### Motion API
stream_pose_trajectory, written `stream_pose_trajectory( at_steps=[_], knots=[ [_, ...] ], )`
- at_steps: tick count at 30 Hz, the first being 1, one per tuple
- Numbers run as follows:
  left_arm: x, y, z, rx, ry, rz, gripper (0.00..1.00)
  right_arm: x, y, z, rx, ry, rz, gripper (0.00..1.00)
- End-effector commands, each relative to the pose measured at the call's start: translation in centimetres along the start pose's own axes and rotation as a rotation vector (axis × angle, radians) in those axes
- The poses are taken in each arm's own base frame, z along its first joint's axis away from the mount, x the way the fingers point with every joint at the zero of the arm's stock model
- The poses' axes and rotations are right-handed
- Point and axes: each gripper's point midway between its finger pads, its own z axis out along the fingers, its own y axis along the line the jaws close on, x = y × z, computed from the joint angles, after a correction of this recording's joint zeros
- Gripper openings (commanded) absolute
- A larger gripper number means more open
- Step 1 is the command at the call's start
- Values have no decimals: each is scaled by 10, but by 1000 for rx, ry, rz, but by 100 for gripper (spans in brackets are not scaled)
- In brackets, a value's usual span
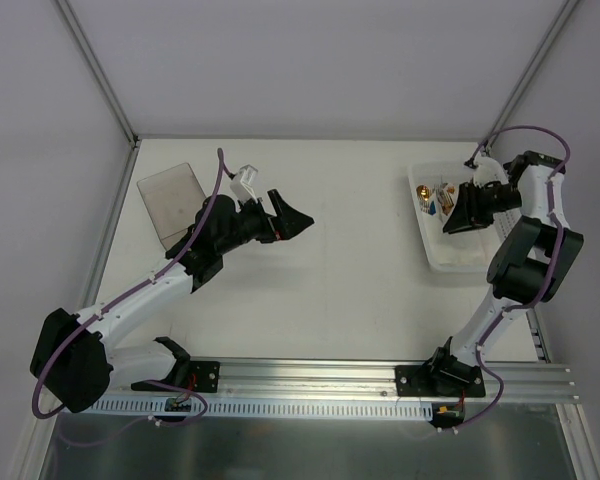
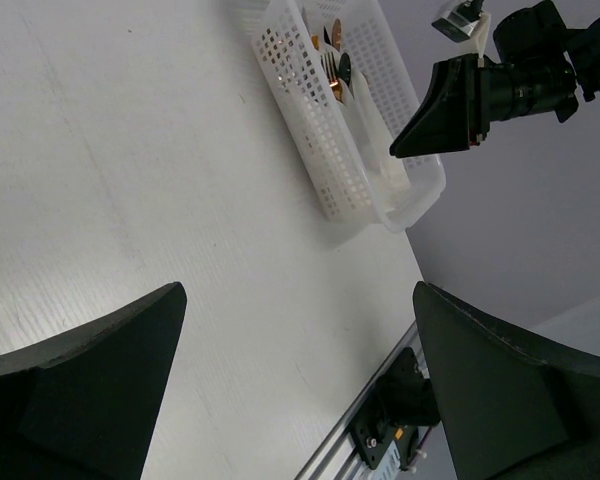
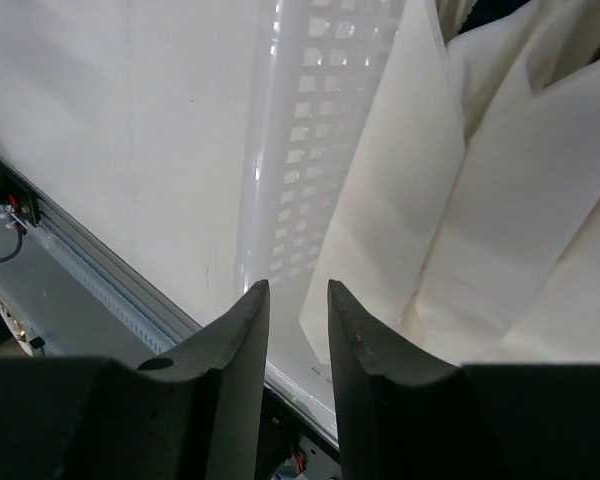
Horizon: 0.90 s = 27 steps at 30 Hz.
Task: Place the utensils on the paper napkin and roll it up
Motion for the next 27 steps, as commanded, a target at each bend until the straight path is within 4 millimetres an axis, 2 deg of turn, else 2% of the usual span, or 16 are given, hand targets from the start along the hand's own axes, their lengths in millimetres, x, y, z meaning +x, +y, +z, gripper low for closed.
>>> stream_pose_trajectory(
  at_steps=[1, 3, 8, 14, 19, 27],
  knots=[
    [-13, -9, -5, 9, -46, 32, 99, 15, 33, -5, -126, 51, 25, 32],
    [-14, -9, -5, 2, -52, 33, 99, 24, 30, 2, -133, 77, 41, 32],
    [-13, -7, -5, -4, -48, 33, 99, 32, 12, 13, -101, 103, 66, 33],
    [-11, -4, -4, -12, -40, 30, 99, 38, 4, 19, -98, 121, 84, 33],
    [-11, -2, -4, -25, -42, 24, 99, 52, -8, 25, -61, 170, 111, 33],
    [-12, 5, -7, -72, -48, 24, 99, 46, -11, 21, -35, 151, 93, 36]
  ],
)
